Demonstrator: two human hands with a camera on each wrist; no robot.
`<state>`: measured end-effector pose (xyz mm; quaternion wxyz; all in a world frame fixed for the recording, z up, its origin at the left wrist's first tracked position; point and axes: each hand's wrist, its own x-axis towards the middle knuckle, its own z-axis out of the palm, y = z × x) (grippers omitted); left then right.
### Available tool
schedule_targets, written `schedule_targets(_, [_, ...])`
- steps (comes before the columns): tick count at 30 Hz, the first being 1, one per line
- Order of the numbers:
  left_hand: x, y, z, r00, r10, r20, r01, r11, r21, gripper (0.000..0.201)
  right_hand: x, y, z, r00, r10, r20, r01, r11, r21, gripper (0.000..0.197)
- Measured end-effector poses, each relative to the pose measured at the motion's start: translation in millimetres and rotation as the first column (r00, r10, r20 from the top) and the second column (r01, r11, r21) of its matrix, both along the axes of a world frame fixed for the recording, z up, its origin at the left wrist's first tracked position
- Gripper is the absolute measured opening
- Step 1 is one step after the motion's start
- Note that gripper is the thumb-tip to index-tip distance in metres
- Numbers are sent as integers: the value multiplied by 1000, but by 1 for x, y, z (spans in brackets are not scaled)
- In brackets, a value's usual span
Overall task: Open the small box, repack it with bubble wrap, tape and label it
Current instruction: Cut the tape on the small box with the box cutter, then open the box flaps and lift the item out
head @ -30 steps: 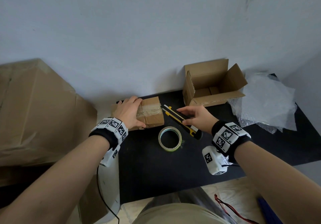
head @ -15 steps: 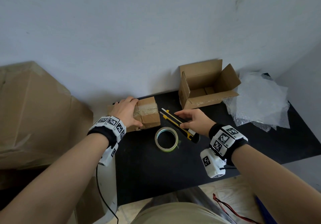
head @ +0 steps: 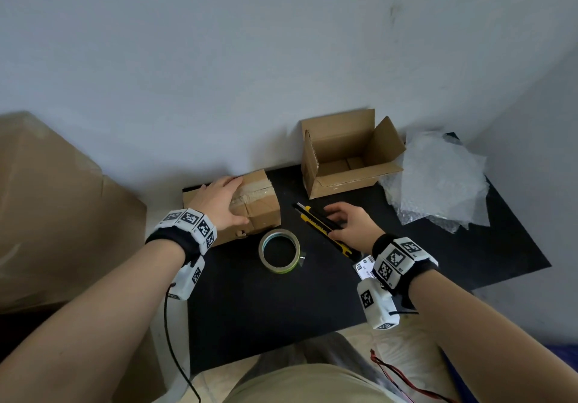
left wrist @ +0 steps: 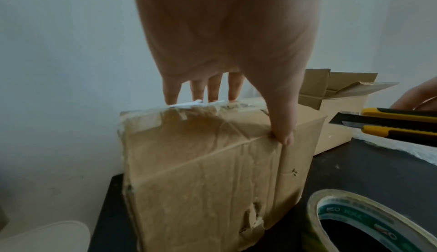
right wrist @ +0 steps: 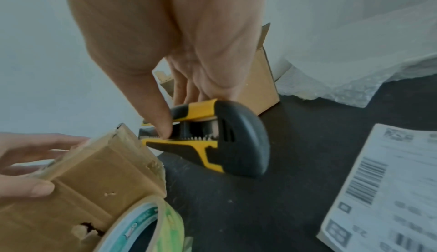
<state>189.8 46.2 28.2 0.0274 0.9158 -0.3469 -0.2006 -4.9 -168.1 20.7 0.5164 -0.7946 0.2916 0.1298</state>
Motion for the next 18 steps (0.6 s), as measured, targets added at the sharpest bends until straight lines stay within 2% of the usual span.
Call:
schedule_targets(4, [-9, 6, -1, 999, -23, 26, 24, 999, -31, 90, -5, 0, -16, 999, -33, -29, 32, 999, -42, 44])
schedule_targets(9, [-31, 18, -7, 980, -89, 179, 105, 991, -81, 70, -5, 11, -36, 992, -26, -126, 34, 998, 60, 43])
schedule_targets(13, [-44, 28, -13, 963, -93, 253, 131, 982, -138, 62, -6, 21, -54, 988, -72, -138, 84, 993, 80, 41])
schedule_targets(18, [-57, 35, -20, 958, -64, 280, 121, 974, -189, 56, -11, 28, -77, 982, -144, -125, 151, 987, 50, 44])
